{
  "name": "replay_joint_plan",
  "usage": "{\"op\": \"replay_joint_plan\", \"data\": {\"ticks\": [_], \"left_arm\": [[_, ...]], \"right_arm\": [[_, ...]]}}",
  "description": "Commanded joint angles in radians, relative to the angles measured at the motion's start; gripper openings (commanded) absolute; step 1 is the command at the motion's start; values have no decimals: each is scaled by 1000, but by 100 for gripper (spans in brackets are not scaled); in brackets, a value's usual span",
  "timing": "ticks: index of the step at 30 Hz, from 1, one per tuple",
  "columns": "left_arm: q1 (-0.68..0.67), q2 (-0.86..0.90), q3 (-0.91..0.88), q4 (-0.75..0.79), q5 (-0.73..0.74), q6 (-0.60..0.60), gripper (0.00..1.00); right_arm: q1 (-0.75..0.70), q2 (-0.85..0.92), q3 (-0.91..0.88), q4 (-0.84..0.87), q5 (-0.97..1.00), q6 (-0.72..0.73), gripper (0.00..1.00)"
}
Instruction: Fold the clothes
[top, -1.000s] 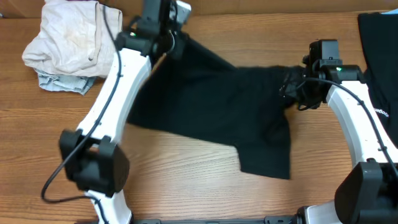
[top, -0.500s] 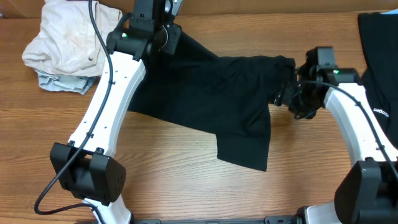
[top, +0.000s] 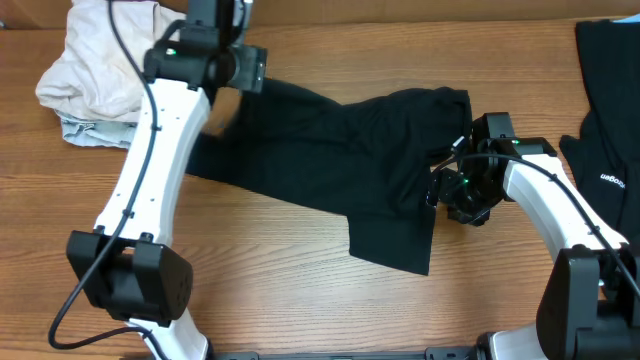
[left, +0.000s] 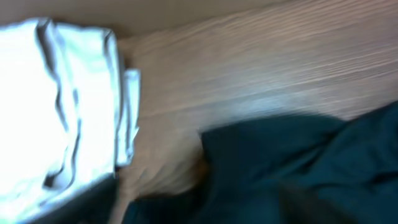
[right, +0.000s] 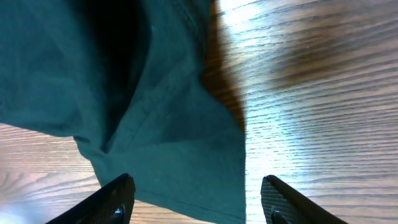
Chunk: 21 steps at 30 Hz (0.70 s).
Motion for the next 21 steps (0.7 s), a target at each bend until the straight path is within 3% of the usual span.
{"op": "replay_joint_plan", "data": {"ticks": [1,11,14,21], "left_arm": [[26,-31,36,-56,8,-34,100],[102,-76,33,-449,-2,-109,100],[144,-76,-27,-464,-18,-130,100],[277,-76,-247,-332,72,-149,100]], "right_arm": [[0,-47,2,-12,-25,-24,69],[0,-58,2,-70,-25,-32,70],[0,-58,2,-71,-26,-35,70],[0,-58,2,-70,-25,-35,70]]}}
